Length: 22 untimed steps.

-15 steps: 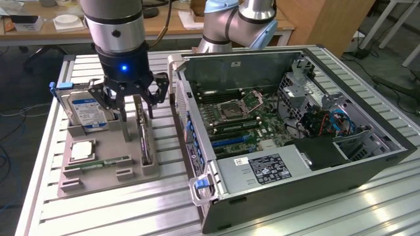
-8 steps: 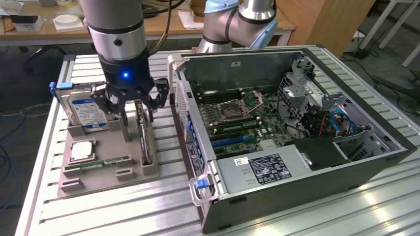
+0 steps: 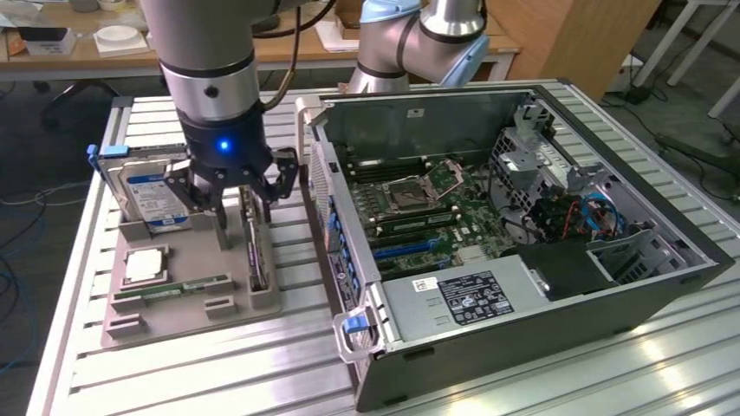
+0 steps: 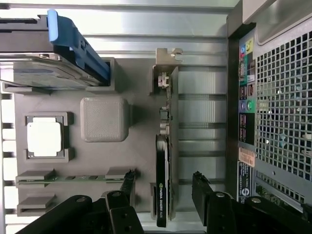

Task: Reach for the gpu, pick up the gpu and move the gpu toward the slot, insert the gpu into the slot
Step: 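Pick up the gpu and move the gpu toward the slot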

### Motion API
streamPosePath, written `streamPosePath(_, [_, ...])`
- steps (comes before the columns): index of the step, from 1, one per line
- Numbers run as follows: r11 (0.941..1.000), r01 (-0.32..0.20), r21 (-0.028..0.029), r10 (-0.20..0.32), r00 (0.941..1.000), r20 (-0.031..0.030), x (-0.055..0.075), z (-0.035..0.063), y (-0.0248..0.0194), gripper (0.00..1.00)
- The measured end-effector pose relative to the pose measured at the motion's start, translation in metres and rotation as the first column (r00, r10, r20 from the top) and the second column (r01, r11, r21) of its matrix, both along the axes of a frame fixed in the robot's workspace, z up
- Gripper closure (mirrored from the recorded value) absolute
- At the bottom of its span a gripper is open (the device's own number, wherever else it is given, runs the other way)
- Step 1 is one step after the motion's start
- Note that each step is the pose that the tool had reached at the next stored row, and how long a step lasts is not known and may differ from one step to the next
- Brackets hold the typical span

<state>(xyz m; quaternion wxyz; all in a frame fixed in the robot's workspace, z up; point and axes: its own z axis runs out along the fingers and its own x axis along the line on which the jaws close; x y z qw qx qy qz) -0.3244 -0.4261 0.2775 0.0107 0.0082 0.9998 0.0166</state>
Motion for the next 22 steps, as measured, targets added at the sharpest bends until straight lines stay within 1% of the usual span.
streamPosePath(13, [1.0000,0.000,0.0002,0.000,1.0000,0.0000,0.000,-0.0205,-0.0001,0.41])
streamPosePath(22, [1.0000,0.000,0.0056,0.000,1.0000,0.0000,0.000,-0.0369,-0.0005,0.41])
